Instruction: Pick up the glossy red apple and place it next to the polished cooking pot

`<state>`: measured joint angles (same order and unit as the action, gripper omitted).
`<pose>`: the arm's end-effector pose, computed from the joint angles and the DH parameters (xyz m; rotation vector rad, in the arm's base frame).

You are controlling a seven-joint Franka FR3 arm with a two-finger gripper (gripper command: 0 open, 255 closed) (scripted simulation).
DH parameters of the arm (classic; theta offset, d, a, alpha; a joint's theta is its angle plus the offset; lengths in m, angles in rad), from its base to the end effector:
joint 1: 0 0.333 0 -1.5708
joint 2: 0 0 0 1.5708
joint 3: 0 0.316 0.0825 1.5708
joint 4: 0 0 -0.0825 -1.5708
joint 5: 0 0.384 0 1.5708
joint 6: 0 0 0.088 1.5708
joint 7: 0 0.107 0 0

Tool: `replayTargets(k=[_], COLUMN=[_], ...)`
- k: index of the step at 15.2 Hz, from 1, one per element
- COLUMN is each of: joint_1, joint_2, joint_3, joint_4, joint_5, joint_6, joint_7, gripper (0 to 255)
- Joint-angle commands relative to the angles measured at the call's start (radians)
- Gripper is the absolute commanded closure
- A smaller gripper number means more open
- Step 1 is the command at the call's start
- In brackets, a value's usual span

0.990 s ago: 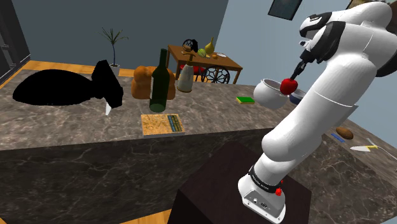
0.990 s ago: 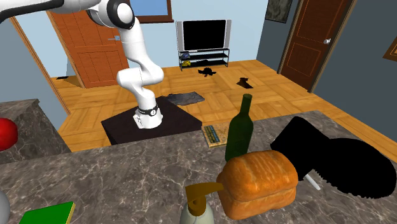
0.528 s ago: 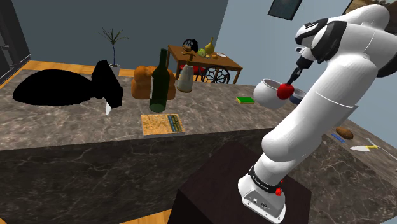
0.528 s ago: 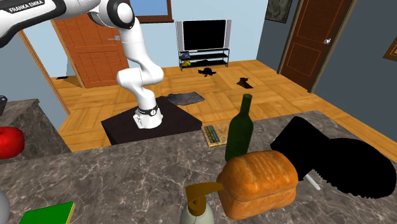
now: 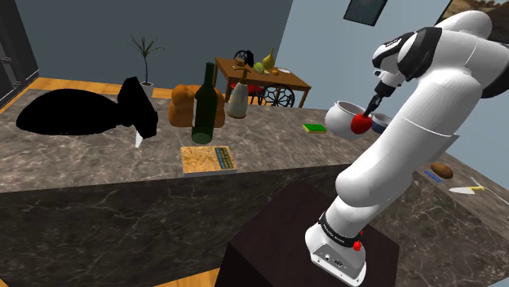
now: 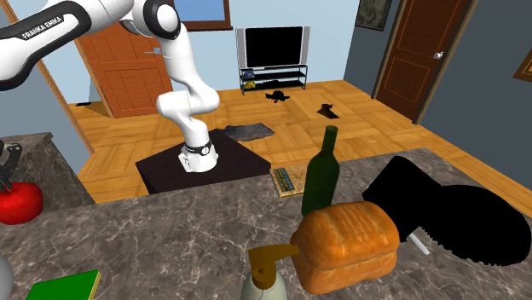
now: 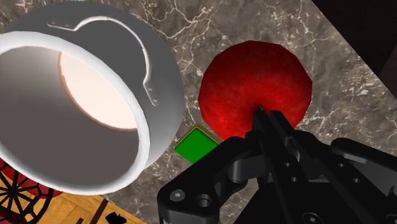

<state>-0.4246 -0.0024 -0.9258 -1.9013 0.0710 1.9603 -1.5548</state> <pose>0.1281 -0.5518 0.5018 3.0751 0.2765 0.1159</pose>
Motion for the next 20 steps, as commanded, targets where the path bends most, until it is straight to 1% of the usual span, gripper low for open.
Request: replayTargets(k=[1,10,17,20], joint_1=[-0.002,-0.01,-0.024,-0.024], joint_2=[0.01,0.059,0.118,0.118], joint_3=[-0.002,-0.004,0.003,0.003], joint_4=[-0.021,-0.108,-0.164,-0.164], joint_5=[0.009,0.061,0.126,0.126], joint_6=[0.027,0.14,0.227,0.227], joint_7=[-0.008,-0.05,-0.099,-0.099], gripper=[255,255,255,255])
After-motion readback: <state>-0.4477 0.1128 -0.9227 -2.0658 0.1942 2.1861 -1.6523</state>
